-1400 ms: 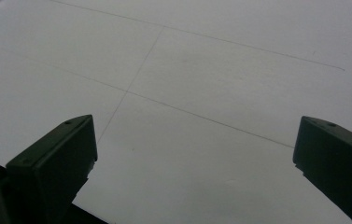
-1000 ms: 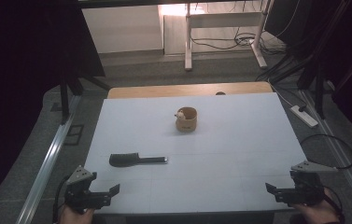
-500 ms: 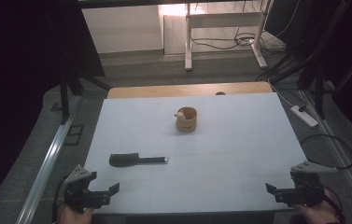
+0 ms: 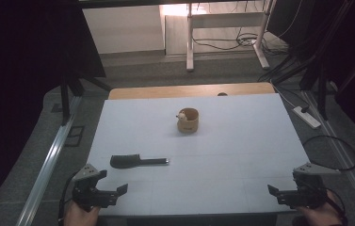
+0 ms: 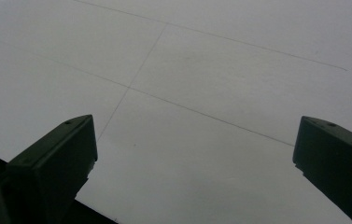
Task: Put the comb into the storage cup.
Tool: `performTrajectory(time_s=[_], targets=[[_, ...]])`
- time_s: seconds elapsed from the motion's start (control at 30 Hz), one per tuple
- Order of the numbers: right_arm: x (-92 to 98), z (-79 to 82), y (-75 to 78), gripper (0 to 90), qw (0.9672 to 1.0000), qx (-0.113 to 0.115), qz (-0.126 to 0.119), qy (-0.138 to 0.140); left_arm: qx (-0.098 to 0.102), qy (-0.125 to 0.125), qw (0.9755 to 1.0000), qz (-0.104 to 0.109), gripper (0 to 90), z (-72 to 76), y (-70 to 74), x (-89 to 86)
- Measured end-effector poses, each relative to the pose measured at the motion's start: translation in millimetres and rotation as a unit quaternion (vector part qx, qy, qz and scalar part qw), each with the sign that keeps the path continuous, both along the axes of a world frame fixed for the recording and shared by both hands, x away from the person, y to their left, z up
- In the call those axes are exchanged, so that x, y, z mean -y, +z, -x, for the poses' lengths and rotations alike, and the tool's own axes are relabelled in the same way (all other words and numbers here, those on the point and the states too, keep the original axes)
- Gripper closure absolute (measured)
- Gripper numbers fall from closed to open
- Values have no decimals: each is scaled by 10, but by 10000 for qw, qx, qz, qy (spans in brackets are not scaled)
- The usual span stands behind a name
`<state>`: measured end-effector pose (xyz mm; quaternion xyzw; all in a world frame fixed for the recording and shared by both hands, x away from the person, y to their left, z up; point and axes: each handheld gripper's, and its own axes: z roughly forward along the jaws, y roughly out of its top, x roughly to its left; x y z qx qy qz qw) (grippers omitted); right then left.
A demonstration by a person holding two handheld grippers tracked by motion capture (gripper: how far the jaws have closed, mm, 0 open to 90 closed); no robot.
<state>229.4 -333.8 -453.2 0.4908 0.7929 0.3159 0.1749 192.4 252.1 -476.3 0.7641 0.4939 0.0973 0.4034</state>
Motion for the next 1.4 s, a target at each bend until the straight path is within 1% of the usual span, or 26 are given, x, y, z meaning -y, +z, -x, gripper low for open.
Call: performTrajectory(time_s=[0.23,0.3,0.33,0.47,0.6,0.67,0.7,0.73,0.77,0.83,0.87,0.9,1.03,1.1,1.17,1.3,1.33,1.37,1.4], targets=[[-6,0,-1,2,10000,10,13,-8,-5,-11,10000,-95,0,-34,24,55],[-6,-2,-2,2,10000,7,18,-13,-2,0,10000,-94,0,-40,24,65],[-5,-4,-2,2,10000,4,17,-12,3,0,9999,-142,0,-59,28,79],[-9,-5,-3,3,10000,15,28,-13,23,-1,9998,-175,0,-98,42,100],[-13,0,0,3,10000,32,27,7,22,-16,9998,-189,0,-165,74,125],[-14,0,0,3,10000,34,26,11,-8,-54,9998,-187,0,-227,86,147],[-14,0,0,3,10000,34,26,11,-8,-54,9998,-187,0,-227,86,147],[-13,1,0,3,10000,33,23,12,-31,-93,9998,-198,0,-269,86,164],[-13,0,0,3,10000,33,24,13,-31,-93,9998,-198,0,-269,86,164],[-13,-1,0,3,10000,30,24,15,-91,-159,9997,-169,0,-314,82,185],[-13,-1,-1,3,10000,30,27,15,-87,-193,9996,-182,0,-344,79,200],[-13,-1,-1,3,10000,29,29,10,-87,-193,9996,-182,0,-344,79,200],[-13,-2,-1,3,10000,28,32,10,-125,-243,9994,-196,0,-431,80,239],[-14,-2,-1,3,10000,27,32,8,-141,-254,9994,-201,0,-451,81,247],[-14,-3,-2,3,10000,24,36,15,-166,-271,9992,-230,0,-508,84,282],[-15,-5,-4,3,10000,18,45,16,-174,-299,9990,-298,0,-563,79,323],[-17,-5,-4,4,10000,12,43,19,-197,-311,9986,-385,0,-598,73,351],[-16,-5,-4,4,10000,11,48,25,-197,-311,9986,-385,0,-598,73,351],[-17,-5,-5,4,10000,10,48,34,-209,-315,9984,-413,0,-628,66,376]])
